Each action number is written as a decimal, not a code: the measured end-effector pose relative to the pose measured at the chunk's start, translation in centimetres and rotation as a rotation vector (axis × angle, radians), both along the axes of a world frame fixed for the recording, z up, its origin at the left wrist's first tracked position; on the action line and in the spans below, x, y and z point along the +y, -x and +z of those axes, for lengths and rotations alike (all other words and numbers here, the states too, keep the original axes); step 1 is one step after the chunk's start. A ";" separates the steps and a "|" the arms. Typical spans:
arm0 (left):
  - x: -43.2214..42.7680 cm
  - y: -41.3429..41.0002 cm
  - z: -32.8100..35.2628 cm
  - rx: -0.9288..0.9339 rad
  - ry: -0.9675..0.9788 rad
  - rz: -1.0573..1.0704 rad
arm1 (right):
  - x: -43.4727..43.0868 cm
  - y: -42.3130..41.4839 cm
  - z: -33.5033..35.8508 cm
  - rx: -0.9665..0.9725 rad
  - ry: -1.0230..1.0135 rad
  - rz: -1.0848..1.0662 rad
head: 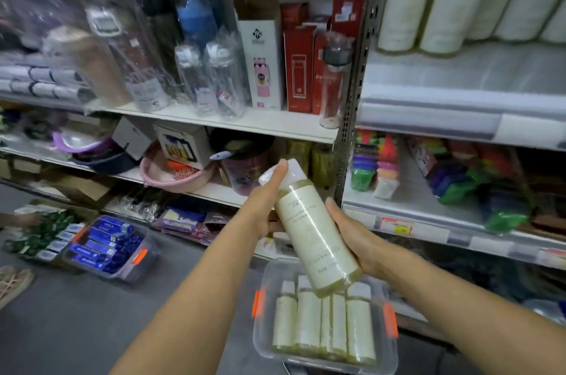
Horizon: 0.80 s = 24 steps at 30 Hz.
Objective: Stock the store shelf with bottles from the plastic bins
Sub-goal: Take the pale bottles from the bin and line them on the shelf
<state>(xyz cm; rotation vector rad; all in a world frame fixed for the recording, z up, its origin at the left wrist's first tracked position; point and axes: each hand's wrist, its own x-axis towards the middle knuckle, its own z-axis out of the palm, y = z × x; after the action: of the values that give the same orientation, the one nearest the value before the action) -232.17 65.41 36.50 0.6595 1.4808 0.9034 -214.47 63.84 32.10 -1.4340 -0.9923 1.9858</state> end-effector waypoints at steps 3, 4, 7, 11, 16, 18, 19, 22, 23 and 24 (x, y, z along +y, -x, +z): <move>0.1 -1.1 3.1 0.001 -0.040 -0.039 | -0.4 -1.1 2.8 -0.004 -0.052 -0.044; 0.3 -1.6 3.9 0.005 -0.054 -0.046 | -0.5 -1.5 3.6 0.000 -0.069 -0.058; 1.0 -3.2 6.0 0.012 -0.102 -0.049 | -0.6 -2.9 5.9 0.010 -0.112 -0.112; 1.9 -5.7 9.5 0.073 -0.207 -0.098 | -1.0 -4.9 9.5 0.055 -0.224 -0.128; 3.3 -9.2 14.0 0.104 -0.295 -0.152 | -0.9 -8.3 13.7 -0.025 -0.444 0.072; 4.1 -10.8 15.4 0.133 -0.325 -0.189 | -0.3 -9.9 14.7 -0.032 -0.490 0.053; 4.5 -11.6 16.0 0.140 -0.344 -0.203 | 0.0 -10.6 15.3 -0.034 -0.495 0.036; 5.5 -14.4 18.0 0.116 -0.402 -0.232 | 1.2 -13.0 16.7 -0.011 -0.530 -0.041; 5.9 -15.4 18.4 0.106 -0.425 -0.240 | 1.8 -13.8 17.2 -0.008 -0.534 -0.081; 6.2 -16.4 18.8 0.089 -0.449 -0.251 | 2.4 -14.7 17.7 -0.010 -0.544 -0.121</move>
<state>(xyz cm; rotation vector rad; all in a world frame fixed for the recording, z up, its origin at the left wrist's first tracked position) -215.73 71.65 55.32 1.2006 1.2420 1.0273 -199.82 66.27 49.80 -1.1642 -1.2910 1.4666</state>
